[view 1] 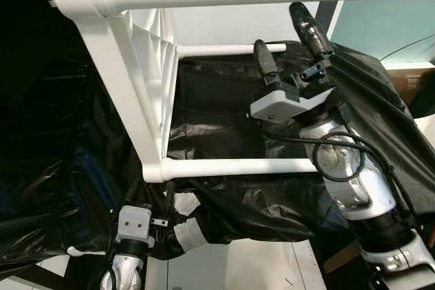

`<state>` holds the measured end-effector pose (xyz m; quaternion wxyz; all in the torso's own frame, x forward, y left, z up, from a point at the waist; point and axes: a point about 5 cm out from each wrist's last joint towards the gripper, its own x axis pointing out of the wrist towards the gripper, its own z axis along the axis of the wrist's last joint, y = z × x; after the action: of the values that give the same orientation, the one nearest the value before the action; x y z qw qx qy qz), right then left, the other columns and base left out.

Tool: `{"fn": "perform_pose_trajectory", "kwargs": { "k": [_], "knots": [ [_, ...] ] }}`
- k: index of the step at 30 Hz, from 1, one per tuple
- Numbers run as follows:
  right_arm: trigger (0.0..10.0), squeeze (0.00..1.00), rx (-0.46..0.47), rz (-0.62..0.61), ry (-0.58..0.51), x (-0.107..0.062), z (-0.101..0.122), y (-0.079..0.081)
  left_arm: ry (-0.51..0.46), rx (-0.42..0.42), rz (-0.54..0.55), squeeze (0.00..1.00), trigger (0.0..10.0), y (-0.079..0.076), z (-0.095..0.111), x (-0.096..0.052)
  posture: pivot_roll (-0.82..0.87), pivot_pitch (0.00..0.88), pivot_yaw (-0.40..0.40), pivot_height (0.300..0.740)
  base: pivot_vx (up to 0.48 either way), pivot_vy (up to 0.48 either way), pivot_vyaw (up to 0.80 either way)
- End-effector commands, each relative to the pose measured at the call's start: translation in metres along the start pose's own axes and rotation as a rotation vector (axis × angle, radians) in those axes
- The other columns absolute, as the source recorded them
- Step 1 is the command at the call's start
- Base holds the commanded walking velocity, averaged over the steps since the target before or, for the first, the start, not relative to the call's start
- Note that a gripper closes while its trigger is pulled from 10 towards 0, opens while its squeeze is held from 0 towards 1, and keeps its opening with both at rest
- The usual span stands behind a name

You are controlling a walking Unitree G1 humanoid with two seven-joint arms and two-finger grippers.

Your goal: Building children table

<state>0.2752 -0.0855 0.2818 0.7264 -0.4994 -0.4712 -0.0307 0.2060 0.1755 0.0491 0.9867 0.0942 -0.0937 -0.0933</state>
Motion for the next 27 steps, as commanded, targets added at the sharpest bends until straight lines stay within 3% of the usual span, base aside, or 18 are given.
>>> {"fn": "perform_pose_trajectory", "kwargs": {
  "k": [1,6,15,19,21,24,25,27],
  "knots": [
    [10.0,0.0,-0.007,-0.009,-0.009,0.002,0.0,-0.001,0.083,-0.015,0.032,0.0,10.0,-0.005,-0.013,-0.008,0.07,0.0,-0.03,0.74,0.0,0.0,0.0],
    [10.0,0.0,0.007,0.035,0.03,-0.012,-0.005,0.009,0.089,-0.012,0.033,0.0,10.0,-0.005,-0.014,-0.01,0.06,0.0,-0.026,0.74,0.0,0.0,0.0],
    [10.0,0.0,0.011,0.165,0.212,-0.066,-0.026,0.029,0.087,-0.006,0.013,0.0,10.0,-0.004,-0.013,-0.009,0.04,0.0,-0.006,0.74,0.0,0.0,0.0],
    [10.0,0.0,0.024,0.179,0.244,-0.076,-0.027,0.032,0.081,-0.006,0.005,0.0,10.0,-0.004,-0.012,-0.008,0.03,0.0,0.001,0.74,0.0,0.0,0.0],
    [10.0,0.0,0.055,0.178,0.3,-0.084,-0.03,0.035,0.075,-0.009,0.002,0.0,10.0,-0.004,-0.011,-0.006,0.02,0.0,0.004,0.74,0.0,0.0,0.0],
    [10.0,0.0,0.192,0.136,0.471,-0.102,-0.04,0.036,0.052,-0.029,0.01,0.0,10.0,-0.006,-0.007,0.002,0.01,0.0,0.015,0.74,0.0,0.0,0.0],
    [10.0,0.0,0.192,0.136,0.471,-0.102,-0.04,0.036,0.052,-0.029,0.01,0.0,10.0,-0.006,-0.007,0.002,0.01,0.0,0.015,0.74,0.0,0.0,0.0],
    [10.0,0.0,0.303,0.087,0.578,-0.112,-0.044,0.036,0.034,-0.046,0.006,0.0,10.0,-0.007,-0.002,0.008,0.0,0.0,0.018,0.74,0.0,0.0,0.0]
  ]
}}
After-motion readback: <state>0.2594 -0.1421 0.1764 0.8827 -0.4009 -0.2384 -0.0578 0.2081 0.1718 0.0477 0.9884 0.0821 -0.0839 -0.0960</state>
